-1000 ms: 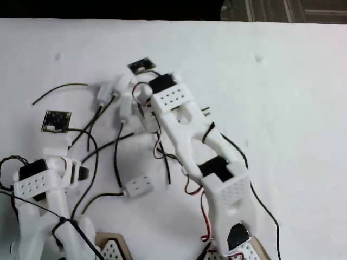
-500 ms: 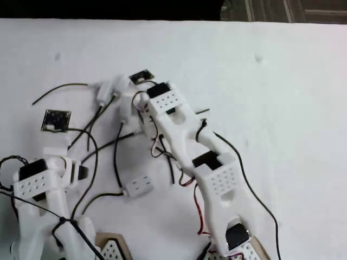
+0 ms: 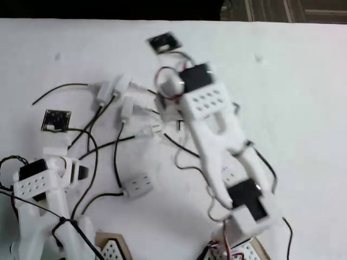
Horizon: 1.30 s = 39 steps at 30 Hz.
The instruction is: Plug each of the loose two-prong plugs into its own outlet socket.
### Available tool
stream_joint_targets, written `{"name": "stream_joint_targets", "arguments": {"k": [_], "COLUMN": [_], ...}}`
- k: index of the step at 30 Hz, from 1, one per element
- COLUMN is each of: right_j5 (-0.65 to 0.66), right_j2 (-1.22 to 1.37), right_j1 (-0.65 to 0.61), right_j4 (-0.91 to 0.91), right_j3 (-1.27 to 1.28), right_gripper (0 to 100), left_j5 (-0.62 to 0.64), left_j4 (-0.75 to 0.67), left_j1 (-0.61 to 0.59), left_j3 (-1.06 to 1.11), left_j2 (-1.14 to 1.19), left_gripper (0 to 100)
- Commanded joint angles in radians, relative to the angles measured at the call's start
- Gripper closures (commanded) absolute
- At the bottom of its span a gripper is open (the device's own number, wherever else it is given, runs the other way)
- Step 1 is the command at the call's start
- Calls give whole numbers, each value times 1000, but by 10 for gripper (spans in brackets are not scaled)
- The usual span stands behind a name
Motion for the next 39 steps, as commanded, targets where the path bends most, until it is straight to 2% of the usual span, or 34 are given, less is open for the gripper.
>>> {"name": "stream_joint_targets", "arguments": {"k": [1,9,15,21,29,33,39], "right_j5": [-103,-140,-140,-123,153,232,238], "right_j2": [-183,-450,-616,-673,-670,-670,-670], "right_j1": [77,108,111,111,111,108,104], "right_j4": [13,13,12,12,10,-82,-417], "right_j3": [55,287,347,404,644,809,1100], "right_gripper": [981,974,839,854,858,855,857], "left_j5": [-5,-5,-5,-5,-5,-5,-5], "left_j4": [-17,-17,-15,-15,-14,-14,-14], "left_j1": [4,4,4,4,4,4,4], "left_j3": [0,0,0,2,2,2,2], "left_j2": [-21,-21,-21,-21,-21,-21,-21], "left_gripper": [722,722,722,722,722,722,722]}}
